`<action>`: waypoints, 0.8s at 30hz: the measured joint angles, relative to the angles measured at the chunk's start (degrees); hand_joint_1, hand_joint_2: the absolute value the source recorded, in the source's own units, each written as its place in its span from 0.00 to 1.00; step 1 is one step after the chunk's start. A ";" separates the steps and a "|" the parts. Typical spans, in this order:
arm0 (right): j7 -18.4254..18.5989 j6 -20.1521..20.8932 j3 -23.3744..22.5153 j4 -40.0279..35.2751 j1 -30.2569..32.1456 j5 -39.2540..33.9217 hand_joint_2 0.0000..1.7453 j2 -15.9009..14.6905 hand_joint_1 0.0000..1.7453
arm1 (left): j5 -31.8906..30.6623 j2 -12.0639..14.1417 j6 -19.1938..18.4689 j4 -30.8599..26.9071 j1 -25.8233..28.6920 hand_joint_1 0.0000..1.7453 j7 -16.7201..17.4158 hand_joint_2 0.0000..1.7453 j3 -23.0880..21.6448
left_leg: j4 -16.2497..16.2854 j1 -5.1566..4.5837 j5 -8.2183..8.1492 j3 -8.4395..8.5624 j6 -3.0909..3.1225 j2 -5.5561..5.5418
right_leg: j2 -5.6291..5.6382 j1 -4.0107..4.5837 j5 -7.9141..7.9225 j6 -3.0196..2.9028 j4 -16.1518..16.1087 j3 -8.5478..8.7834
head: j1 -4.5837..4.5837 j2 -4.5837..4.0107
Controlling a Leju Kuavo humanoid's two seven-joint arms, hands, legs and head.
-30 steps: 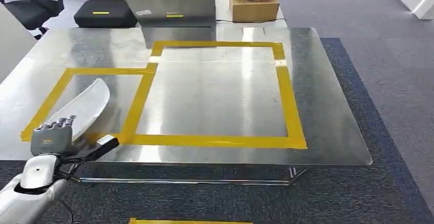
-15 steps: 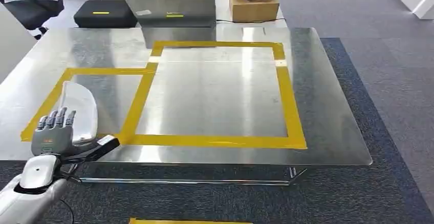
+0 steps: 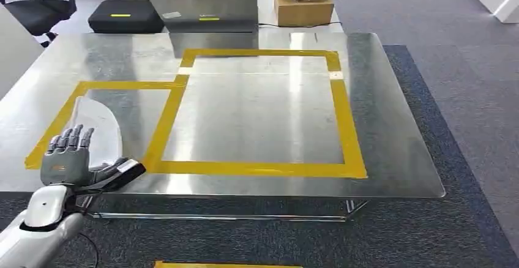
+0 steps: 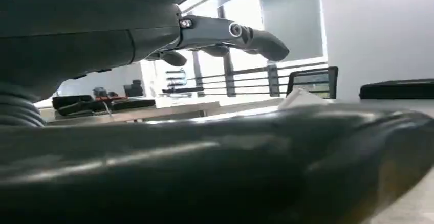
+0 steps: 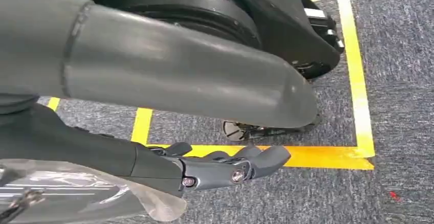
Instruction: Take the parts from the cabinet and place them on the table.
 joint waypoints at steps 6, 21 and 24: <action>-0.07 0.00 0.42 0.00 0.02 -0.17 0.00 0.00 0.00 | 1.00 -0.57 3.06 -1.42 0.02 0.00 -2.34 0.00 -0.28 | 0.00 0.00 0.00 0.00 0.00 0.00 | -0.01 0.00 0.00 0.00 0.00 0.01 | 0.02 0.00; -0.37 0.02 0.81 0.00 0.12 -1.07 0.00 0.00 0.00 | 0.96 -1.68 7.32 -6.40 0.90 0.00 -5.97 0.00 -1.55 | 0.00 0.00 0.00 -0.01 0.00 0.00 | 0.00 0.00 0.00 0.00 0.00 0.01 | 0.00 0.00; -0.37 0.02 0.83 0.00 0.13 -1.11 0.00 0.00 0.00 | 0.98 -1.86 7.45 -7.34 1.11 0.00 -6.12 0.00 -1.83 | 0.00 0.00 0.00 -0.01 0.00 0.00 | 0.00 0.00 0.00 0.00 -0.01 0.01 | 0.00 0.00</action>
